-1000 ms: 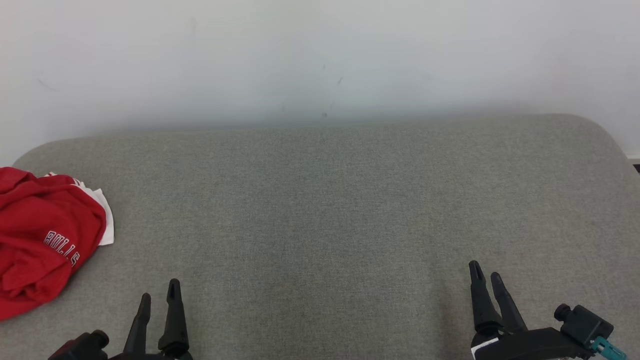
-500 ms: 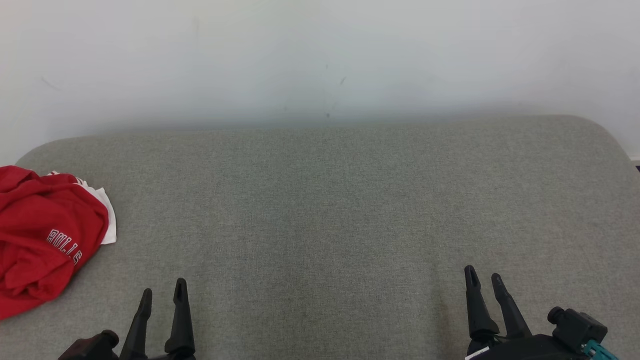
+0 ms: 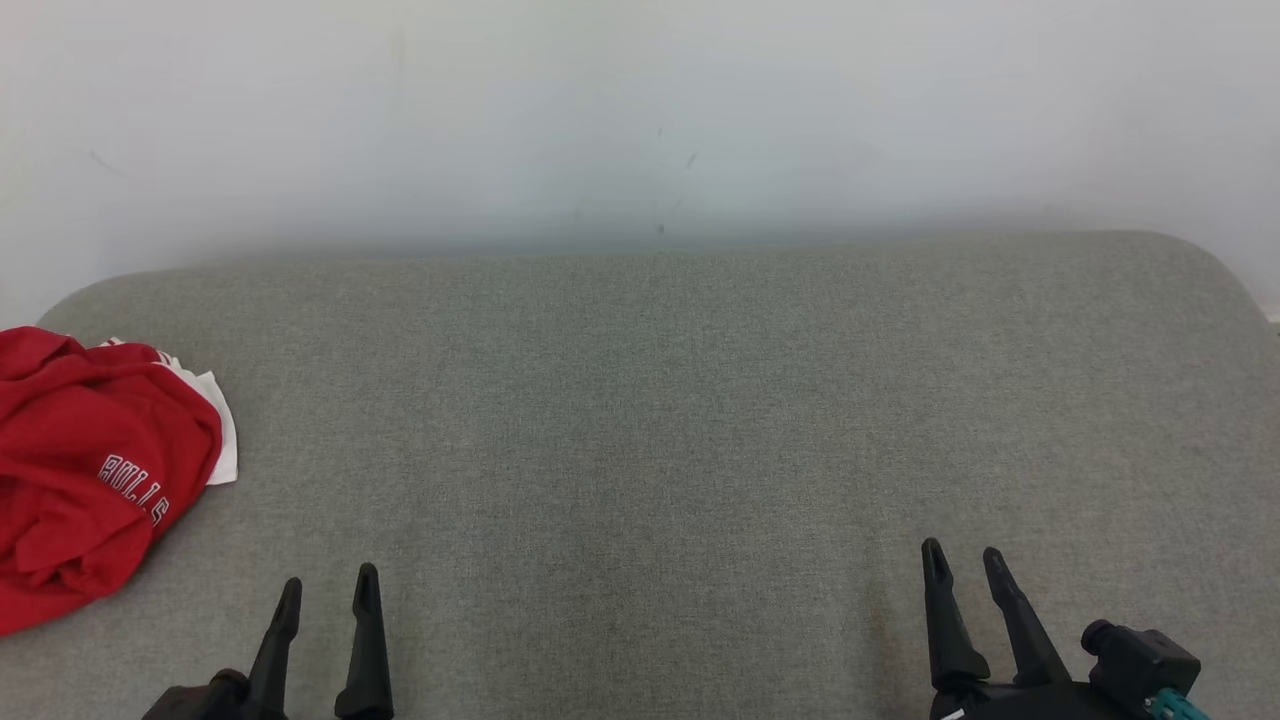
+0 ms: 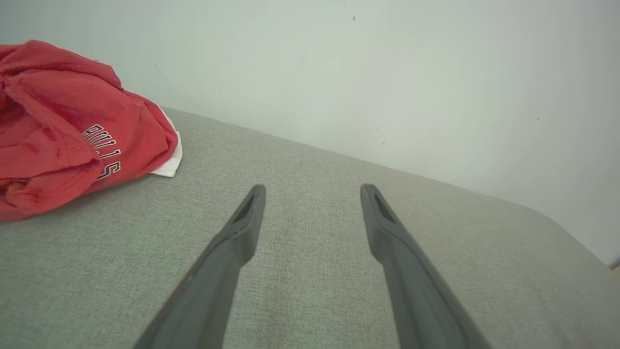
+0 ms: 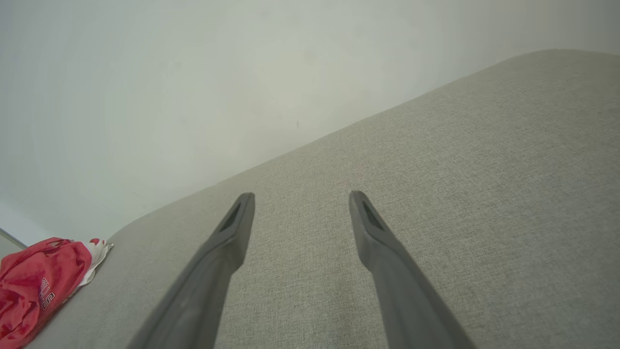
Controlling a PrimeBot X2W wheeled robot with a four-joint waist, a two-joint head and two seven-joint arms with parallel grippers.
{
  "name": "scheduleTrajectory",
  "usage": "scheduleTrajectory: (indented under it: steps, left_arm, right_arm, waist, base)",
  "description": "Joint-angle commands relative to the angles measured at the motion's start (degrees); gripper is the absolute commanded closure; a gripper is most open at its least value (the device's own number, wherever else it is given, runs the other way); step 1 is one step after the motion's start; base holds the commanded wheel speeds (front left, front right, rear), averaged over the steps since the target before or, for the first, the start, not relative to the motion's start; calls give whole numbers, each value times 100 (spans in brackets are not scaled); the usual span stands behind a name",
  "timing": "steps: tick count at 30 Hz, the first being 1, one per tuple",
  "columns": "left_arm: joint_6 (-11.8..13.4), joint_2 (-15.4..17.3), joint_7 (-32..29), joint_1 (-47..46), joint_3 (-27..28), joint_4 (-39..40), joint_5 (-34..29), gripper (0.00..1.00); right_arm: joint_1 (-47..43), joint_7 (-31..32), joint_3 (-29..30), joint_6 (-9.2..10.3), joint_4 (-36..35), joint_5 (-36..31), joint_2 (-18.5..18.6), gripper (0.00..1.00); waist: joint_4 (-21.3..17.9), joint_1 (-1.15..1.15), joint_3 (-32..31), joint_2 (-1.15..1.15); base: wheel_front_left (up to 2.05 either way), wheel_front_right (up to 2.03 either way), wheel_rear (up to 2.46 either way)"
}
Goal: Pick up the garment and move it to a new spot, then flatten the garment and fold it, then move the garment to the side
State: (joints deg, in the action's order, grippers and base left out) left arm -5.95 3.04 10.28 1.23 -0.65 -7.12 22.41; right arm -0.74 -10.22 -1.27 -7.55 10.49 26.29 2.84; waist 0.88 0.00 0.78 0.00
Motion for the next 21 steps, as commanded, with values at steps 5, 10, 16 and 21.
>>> scheduleTrajectory:
  steps: [5, 10, 16, 21]
  left_arm:
    - [-8, -8, 105, 89, 86, 54, -384, 0]
    - [-21, -14, 174, 115, 117, 34, -631, 0]
    - [-24, -19, 244, 173, 126, 27, -910, 0]
    - [39, -19, 298, 209, 161, 38, -1091, 0]
  right_arm:
    - [-37, -117, -18, 8, -40, -390, 6, 0]
    - [-60, -175, 27, 9, -28, -649, 5, 0]
    - [-101, -254, 55, 9, -28, -931, 5, 0]
    - [-135, -311, 49, 10, -24, -1125, 5, 0]
  waist:
    - [-10, 0, 3, 0]
    - [-16, 0, 13, 0]
    - [-9, 0, 14, 0]
    - [2, 0, 9, 0]
  base:
    - [0, 0, 0]
    - [0, 0, 0]
    - [0, 0, 0]
    - [0, 0, 0]
